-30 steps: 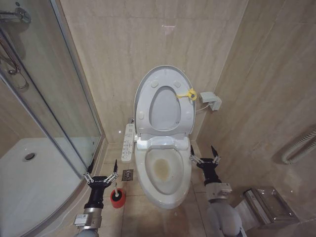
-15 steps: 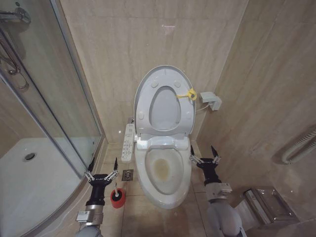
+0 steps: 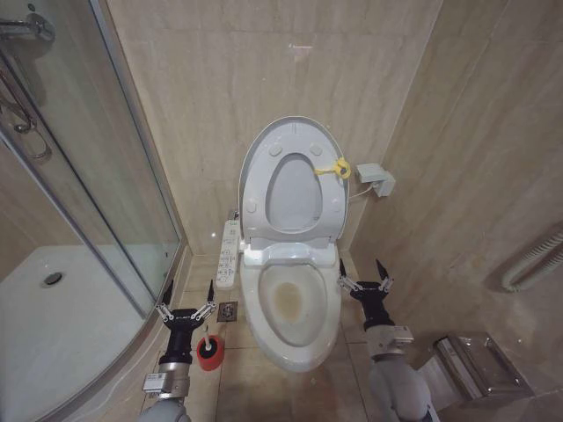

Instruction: Open the toilet lid, clean the toilet bowl with a toilet brush, close the toilet lid, and flush.

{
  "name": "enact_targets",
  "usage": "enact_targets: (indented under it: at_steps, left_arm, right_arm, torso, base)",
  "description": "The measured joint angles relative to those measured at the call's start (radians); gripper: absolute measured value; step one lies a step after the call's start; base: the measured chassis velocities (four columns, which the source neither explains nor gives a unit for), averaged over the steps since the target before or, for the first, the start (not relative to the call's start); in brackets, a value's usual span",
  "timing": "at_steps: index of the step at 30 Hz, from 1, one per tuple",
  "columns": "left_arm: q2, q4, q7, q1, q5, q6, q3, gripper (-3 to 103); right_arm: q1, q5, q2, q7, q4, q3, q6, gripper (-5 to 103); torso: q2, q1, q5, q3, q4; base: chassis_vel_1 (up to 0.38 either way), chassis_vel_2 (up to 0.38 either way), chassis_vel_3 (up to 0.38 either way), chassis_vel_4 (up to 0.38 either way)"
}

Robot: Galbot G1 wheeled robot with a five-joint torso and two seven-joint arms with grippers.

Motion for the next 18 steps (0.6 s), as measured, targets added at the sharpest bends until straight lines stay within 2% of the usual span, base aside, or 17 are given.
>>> enact_targets:
  at_steps: [18]
  left_arm:
    - [0.000,0.000,-0.001,0.000,0.001,0.001,0.000,100]
  right_arm:
    - [0.000,0.000,0.000,0.000,0.000,0.000,0.000,100]
  torso:
    - [0.000,0.000,0.0000,0.000,0.0000]
  base:
    - [0.000,0.000,0.000,0.000]
